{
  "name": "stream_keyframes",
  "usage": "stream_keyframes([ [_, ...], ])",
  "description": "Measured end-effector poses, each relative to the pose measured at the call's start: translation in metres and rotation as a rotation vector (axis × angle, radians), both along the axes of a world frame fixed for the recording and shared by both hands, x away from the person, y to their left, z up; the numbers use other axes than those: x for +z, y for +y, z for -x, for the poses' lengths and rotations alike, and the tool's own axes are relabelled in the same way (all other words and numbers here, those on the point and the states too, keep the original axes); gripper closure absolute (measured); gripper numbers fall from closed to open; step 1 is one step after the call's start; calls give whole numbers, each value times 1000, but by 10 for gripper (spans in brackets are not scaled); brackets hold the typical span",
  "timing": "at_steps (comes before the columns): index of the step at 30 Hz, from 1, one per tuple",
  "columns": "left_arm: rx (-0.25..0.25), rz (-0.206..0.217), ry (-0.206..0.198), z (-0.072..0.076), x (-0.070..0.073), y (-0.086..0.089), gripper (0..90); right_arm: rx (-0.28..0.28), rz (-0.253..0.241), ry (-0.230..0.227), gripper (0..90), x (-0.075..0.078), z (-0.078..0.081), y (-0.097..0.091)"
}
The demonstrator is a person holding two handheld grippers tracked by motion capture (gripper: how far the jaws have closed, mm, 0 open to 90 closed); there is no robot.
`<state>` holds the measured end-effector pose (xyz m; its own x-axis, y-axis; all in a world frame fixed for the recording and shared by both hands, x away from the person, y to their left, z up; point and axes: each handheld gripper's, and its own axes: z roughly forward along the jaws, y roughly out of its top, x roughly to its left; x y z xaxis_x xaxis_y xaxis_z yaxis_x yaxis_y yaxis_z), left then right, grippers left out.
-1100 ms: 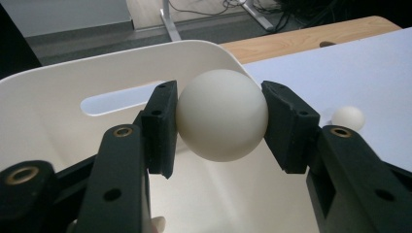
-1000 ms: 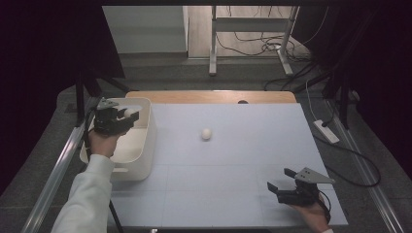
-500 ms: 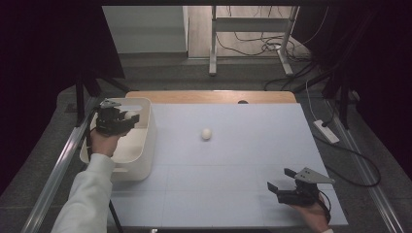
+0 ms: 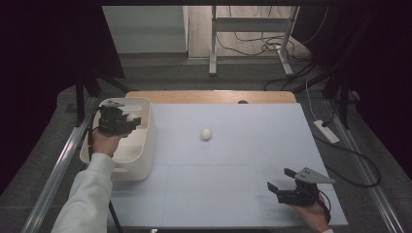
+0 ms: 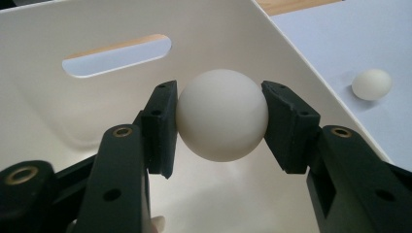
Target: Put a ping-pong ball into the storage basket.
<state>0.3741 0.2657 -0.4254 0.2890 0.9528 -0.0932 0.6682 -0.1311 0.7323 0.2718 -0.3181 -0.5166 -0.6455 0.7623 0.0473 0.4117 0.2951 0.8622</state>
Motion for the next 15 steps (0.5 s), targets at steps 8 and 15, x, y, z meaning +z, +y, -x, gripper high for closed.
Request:
stream_keyframes([
  [8, 1, -1, -6, 1, 2, 0, 499, 0, 0, 1, 116, 0, 0, 0],
  [15, 8, 7, -38, 2, 4, 0, 397, 0, 1, 0, 116, 0, 0, 0],
])
